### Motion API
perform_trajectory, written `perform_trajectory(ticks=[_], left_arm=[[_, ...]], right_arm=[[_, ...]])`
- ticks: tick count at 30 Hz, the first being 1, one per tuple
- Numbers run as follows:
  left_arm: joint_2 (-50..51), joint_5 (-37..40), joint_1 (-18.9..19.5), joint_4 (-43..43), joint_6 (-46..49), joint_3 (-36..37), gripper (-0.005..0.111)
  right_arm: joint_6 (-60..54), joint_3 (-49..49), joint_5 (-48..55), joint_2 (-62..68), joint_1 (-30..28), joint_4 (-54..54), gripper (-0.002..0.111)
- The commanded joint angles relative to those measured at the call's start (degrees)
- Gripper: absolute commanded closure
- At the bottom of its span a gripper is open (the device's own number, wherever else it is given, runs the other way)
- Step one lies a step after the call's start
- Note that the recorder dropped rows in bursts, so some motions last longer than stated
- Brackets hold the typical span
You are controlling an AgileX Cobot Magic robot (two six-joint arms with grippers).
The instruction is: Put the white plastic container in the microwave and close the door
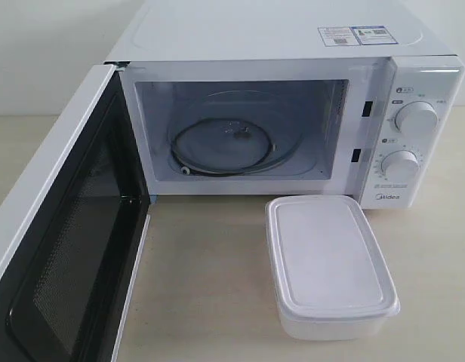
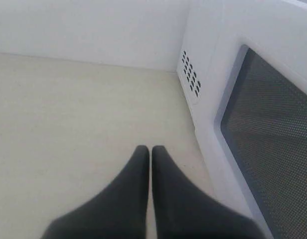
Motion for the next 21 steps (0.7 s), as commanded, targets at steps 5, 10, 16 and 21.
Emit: perform_trajectory(ticks=[5, 10, 16, 21], left_arm=[[-0.12, -0.11, 0.20, -0.54, 0.13, 0.23, 0.102], [-0.12, -0.11, 0.20, -0.54, 0.13, 0.23, 0.102], [-0.12, -0.11, 0.20, -0.54, 0.13, 0.23, 0.102], [-0.12, -0.11, 0.20, -0.54, 0.13, 0.23, 0.102]], right_arm=[[-0.16, 0.01, -2.54, -0.31, -0.09, 0.20, 0.109], [-0.16, 0.01, -3.61, -0.31, -0.09, 0.20, 0.109], [-0.16, 0.01, -24.06, -0.31, -0.09, 0.20, 0.109], [-6.09, -6.78, -38.94, 2.47, -0.09, 0.20, 0.109]])
